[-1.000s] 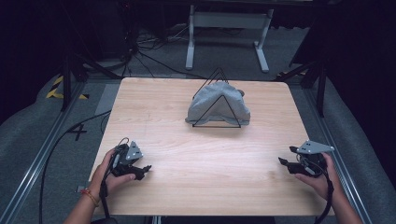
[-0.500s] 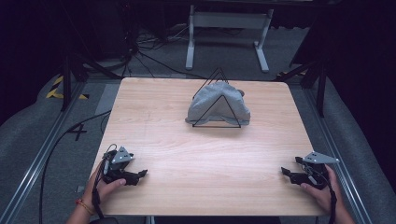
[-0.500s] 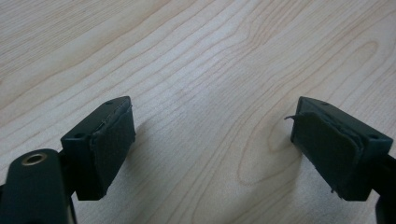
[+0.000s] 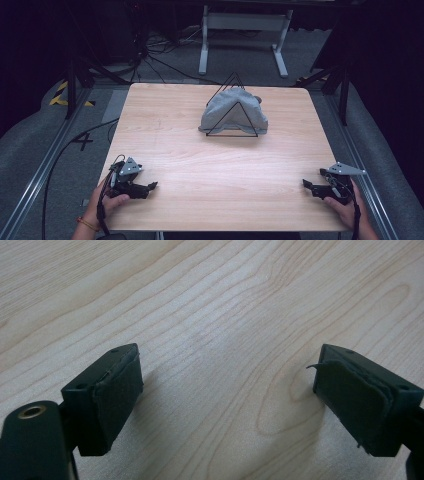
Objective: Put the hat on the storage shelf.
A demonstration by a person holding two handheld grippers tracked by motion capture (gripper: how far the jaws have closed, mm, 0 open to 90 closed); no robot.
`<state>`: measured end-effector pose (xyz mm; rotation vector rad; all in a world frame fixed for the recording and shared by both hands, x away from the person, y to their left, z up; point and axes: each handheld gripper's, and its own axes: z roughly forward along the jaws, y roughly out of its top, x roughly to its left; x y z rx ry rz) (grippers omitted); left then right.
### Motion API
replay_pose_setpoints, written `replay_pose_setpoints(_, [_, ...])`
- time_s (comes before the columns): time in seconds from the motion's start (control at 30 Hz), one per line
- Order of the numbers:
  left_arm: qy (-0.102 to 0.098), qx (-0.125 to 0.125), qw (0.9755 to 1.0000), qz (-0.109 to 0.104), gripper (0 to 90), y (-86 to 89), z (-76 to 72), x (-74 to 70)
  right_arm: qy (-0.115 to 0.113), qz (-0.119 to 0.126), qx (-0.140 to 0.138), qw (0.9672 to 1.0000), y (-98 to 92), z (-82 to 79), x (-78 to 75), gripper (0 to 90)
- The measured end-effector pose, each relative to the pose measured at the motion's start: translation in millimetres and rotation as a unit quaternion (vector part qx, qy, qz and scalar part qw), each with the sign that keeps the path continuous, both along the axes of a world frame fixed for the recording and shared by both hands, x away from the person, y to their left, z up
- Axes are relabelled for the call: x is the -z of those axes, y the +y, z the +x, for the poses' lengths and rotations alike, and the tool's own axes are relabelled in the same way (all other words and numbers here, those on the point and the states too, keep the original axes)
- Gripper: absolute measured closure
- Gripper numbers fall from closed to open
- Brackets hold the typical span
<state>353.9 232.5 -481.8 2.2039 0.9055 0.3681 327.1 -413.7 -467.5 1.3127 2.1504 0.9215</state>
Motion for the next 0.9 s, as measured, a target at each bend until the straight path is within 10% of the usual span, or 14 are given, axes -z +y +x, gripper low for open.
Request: replay_pose_setpoints(0.9, [0.004,-0.007,1.0,-0.003,9.9,-1.7,0.4,0.6,0.001,0.002,0.003,1.0,-0.8,1.0,-0.1,14.2])
